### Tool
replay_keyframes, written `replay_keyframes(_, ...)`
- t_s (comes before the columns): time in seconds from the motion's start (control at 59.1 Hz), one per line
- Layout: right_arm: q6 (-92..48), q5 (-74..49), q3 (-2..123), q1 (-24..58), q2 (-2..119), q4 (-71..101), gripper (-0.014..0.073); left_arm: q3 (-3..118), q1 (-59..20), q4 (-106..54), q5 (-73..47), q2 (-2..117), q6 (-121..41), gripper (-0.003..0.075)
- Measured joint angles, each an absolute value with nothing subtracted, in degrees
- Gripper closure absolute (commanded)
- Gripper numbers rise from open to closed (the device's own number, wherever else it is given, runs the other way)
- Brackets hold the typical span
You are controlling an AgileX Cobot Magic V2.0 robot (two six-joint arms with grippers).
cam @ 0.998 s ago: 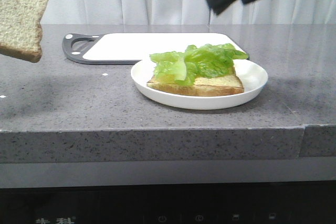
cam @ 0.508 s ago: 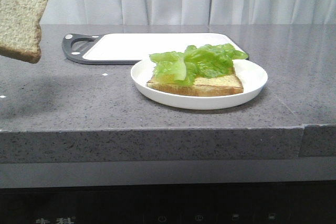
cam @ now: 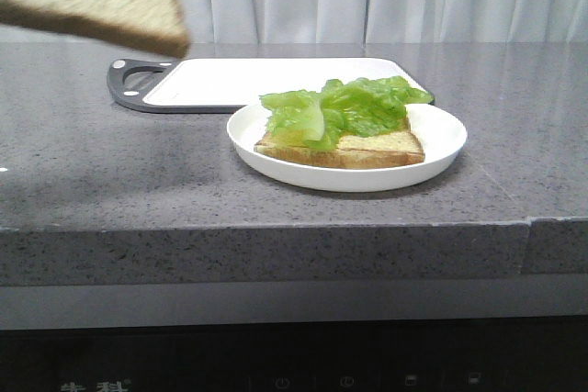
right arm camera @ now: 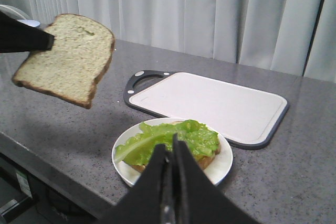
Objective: Left arm grabs bread, right arm adds lettuce
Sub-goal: 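Carry the held bread slice with the left gripper over the lettuce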
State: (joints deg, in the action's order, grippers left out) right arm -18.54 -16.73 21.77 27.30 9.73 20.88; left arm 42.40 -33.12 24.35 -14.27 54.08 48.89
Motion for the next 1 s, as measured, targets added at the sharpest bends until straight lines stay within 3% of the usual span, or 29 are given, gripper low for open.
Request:
replay_keyframes(0.22,-18.54,-18.9,21.77,27.3,9.31,20.88,0.0653,53.65,-37.69,12.6,-19.02,65.34,38.69,0.074)
replay_keyframes(0.491,-18.44,-19.82,21.77,27.3,9.31,20.88,0.0653,71.09,-34.29,-33.63,-33.42,81.22,-4.98,0.0741)
replay_keyframes(0.626,-18.44,-19.96,21.74,27.3,9.31,20.88,0.0653,75.69,-30.2,-49.22,-40.05,88.22,-17.15,0.0741)
replay_keyframes(0.998,-18.44,-20.13,21.64,27.3,9.31,20.88,0.0653,77.63,-26.91,-55.39,-43.27,99.79,-21.11,0.0741)
